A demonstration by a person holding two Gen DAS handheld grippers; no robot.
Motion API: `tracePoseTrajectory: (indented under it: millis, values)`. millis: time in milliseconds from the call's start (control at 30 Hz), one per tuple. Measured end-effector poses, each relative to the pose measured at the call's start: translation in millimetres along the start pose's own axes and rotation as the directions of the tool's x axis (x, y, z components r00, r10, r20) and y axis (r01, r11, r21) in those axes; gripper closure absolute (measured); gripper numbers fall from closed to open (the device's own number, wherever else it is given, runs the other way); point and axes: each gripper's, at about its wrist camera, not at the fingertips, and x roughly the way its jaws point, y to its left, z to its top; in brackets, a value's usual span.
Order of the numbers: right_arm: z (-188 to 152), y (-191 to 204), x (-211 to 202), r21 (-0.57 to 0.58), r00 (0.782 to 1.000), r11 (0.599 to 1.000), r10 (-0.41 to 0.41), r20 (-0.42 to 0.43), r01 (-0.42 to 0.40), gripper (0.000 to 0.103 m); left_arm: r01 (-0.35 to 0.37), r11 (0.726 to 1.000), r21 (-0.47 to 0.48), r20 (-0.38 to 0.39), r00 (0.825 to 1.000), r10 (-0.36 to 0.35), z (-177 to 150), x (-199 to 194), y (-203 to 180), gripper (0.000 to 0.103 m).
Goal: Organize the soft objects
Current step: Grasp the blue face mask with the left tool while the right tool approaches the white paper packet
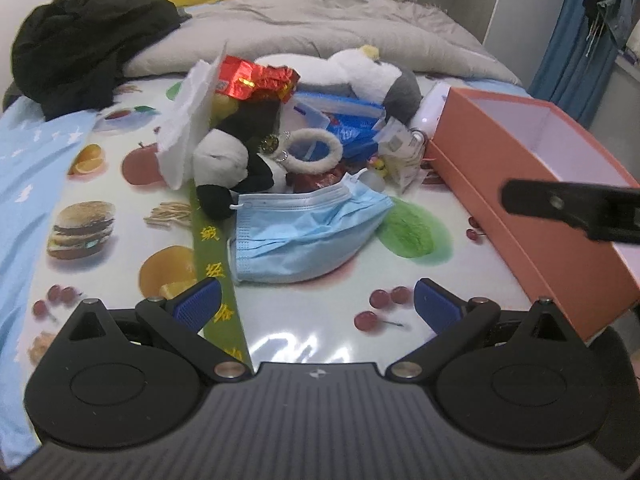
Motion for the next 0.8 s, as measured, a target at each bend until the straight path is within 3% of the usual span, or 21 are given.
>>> tracePoseTrajectory:
  millis: [167,433,633,800]
  values:
    - [8,0,44,-0.013,0.999,1.0,-0.015,-0.031,0.015,0.031,0.007,1.0,0.013,-0.006,1.0,-0.007,9,33,3,0.0]
    - [22,-5,108,-0.05,0.995,0.996,-0.078,-0.065,0.075,0.038,0.043,0.998,-0.04,-0.03,0.999,-0.044,19,76,11,0.014]
    - [31,-12,153,-0.053,0.988,0.99,-0.131,-0.083,0.127,0.04,0.032,0.997,-0.076,-0.012,0.999,-0.033,25,93,14,0.023]
    - [32,-15,180,-0.051,0.981,0.985,-0.169,-0.098,0.165,0.041,0.053,0.992,-0.115,-0.034,0.998,-0.057,27,109,16,0.037]
